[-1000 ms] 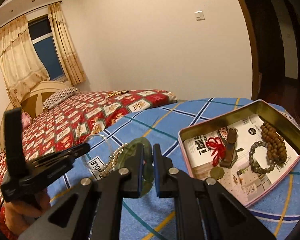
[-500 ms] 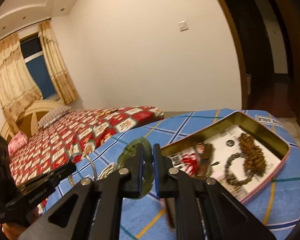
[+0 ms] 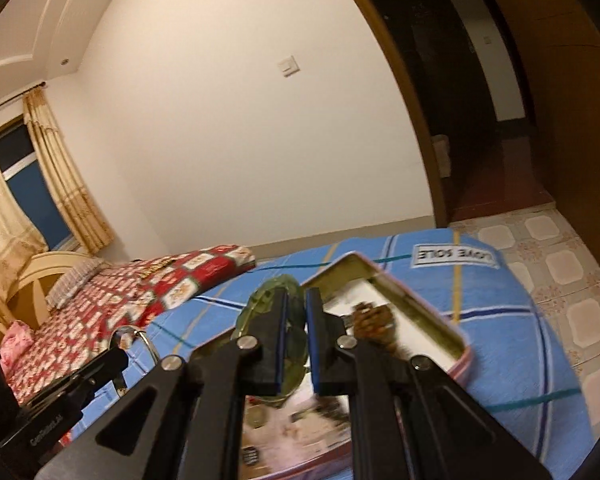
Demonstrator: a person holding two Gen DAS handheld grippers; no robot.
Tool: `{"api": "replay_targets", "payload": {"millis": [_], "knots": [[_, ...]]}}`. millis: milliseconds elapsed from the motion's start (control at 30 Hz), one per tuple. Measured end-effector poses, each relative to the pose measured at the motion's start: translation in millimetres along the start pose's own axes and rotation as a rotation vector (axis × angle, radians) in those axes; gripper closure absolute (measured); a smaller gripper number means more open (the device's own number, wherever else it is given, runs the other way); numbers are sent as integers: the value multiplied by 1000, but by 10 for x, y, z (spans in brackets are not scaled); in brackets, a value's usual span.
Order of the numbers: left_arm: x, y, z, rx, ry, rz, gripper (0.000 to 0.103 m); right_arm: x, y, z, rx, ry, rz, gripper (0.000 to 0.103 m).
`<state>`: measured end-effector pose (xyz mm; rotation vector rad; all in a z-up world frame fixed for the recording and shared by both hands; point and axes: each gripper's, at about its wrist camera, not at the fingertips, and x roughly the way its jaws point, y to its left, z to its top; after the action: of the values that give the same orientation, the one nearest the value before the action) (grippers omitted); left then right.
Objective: Organize jewelry
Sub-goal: 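Release the jade bangle into the pink tin while the left tool drops the silver bangle in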
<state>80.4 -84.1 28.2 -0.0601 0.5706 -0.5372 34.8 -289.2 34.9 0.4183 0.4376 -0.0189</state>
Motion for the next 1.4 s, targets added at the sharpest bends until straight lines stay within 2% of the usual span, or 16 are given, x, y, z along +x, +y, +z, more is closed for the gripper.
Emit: {"api": "replay_targets", "payload": {"millis": [200, 467, 767, 900, 967, 1000, 1033, 1067, 1100, 1167, 1400], "knots": [[347, -285, -84, 47, 75, -4, 99, 122, -202, 66, 8, 39, -45, 91], [575, -399, -215, 68, 149, 57, 99, 283, -280, 49, -9, 108, -70, 91], [652, -403, -271, 86, 173, 110, 99, 345, -229, 5, -68, 128, -118, 90], [625, -419, -256, 98, 158, 155, 96, 349, -228, -2, -67, 128, -120, 82], [581, -422, -236, 94, 155, 141, 90, 313, -215, 7, -61, 111, -113, 78], [563, -426, -224, 94, 153, 139, 76, 286, -217, 16, -58, 98, -106, 66], [535, -433, -212, 94, 147, 147, 55, 251, -218, 25, -55, 80, -105, 56], [477, -436, -198, 93, 125, 164, 46, 196, -224, 36, -51, 48, -116, 39], [446, -438, -188, 92, 108, 173, 35, 169, -223, 42, -48, 29, -120, 32], [353, -437, -162, 95, 78, 182, 35, 112, -247, 64, -36, -3, -128, 32], [192, -283, -180, 90, 77, 237, 35, 109, -242, 50, -37, -30, -173, 30]]}}
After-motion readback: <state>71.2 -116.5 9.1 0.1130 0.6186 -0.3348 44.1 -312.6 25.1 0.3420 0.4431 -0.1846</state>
